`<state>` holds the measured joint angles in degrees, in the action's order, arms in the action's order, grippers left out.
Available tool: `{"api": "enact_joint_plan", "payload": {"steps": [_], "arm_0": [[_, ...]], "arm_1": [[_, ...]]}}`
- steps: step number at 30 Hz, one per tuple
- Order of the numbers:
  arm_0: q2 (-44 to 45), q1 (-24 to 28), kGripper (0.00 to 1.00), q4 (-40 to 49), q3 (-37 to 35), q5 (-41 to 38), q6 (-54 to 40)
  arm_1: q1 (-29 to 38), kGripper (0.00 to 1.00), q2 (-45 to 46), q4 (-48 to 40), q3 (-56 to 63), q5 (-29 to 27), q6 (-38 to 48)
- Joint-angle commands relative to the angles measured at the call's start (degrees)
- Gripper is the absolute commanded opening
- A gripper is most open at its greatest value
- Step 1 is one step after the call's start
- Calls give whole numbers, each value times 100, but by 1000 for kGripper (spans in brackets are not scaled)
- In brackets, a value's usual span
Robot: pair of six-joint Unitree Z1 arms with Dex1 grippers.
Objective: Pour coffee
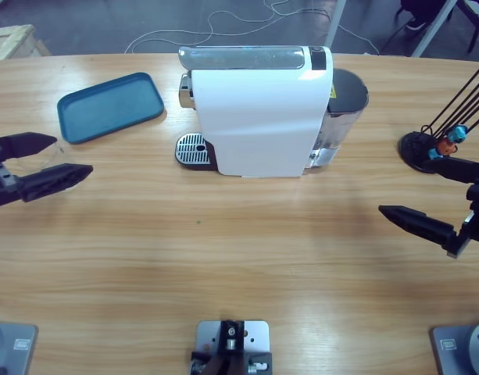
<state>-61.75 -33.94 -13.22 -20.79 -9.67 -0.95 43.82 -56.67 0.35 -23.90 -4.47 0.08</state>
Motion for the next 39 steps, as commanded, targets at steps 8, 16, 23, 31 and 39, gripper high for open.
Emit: {"api": "enact_joint_plan", "payload": {"steps": [8, 16, 23, 31, 39], "arm_0": [[-53, -71, 916, 271, -349, -46, 310], [-825, 156, 862, 2894, -3661, -898, 2739], [-2131, 335, 981, 1614, -3599, -1491, 5386], [-3122, 335, 928, 413, -3754, -2101, 6346], [-3455, 335, 885, -172, -3557, -2821, 6562]], "arm_1": [[42, 1000, 9, 88, -9, 42, 18], [44, 1000, 1, 79, -9, 84, 1], [44, 1000, 116, 81, -1, 83, 1], [40, 1000, 251, 79, 26, 104, -8], [44, 1000, 262, 79, 26, 95, -8]]}}
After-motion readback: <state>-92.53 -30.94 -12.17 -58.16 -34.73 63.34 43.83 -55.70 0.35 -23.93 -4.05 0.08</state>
